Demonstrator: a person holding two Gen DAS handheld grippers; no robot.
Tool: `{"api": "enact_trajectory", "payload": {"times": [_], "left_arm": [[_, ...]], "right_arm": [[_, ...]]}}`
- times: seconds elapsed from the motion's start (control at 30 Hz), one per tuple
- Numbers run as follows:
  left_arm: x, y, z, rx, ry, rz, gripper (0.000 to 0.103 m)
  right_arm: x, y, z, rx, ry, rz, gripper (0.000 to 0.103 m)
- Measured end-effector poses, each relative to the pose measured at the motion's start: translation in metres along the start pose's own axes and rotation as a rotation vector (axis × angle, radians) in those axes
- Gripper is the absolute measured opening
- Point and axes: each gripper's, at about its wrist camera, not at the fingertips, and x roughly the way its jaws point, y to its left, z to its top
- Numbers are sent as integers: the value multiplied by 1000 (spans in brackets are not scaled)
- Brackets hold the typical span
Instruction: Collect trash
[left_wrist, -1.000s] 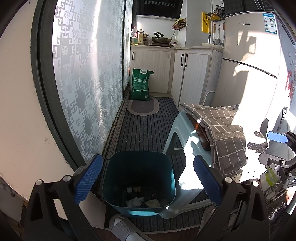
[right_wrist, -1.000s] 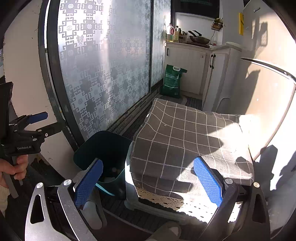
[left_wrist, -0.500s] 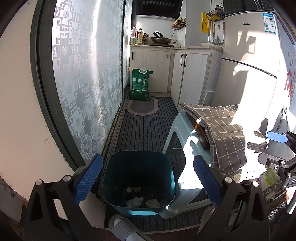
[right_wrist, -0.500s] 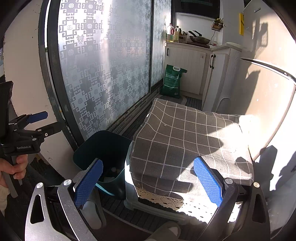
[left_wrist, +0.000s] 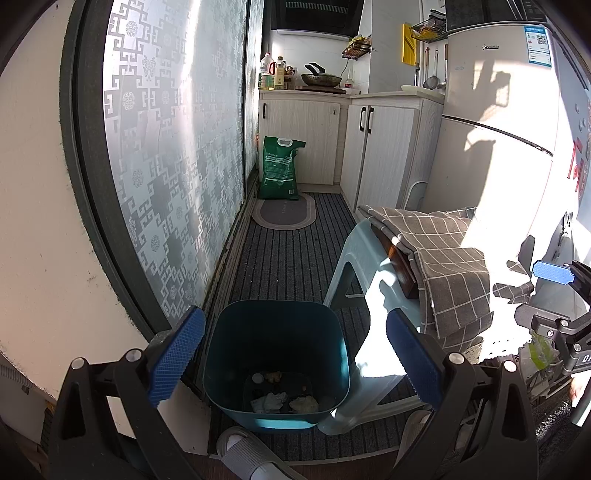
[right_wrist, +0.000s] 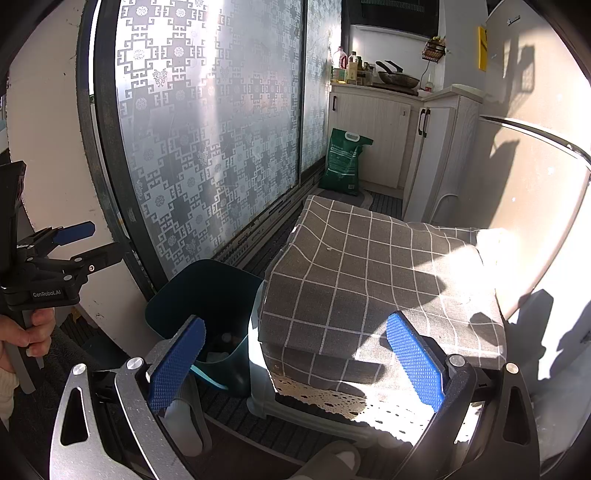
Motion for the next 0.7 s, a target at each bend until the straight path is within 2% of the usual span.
{"api": "enact_trajectory", "payload": {"times": [0.7], "left_arm": [[0, 0, 0, 0, 5, -1, 100]], "right_arm": [[0, -2, -1, -5, 3, 1, 99]]}}
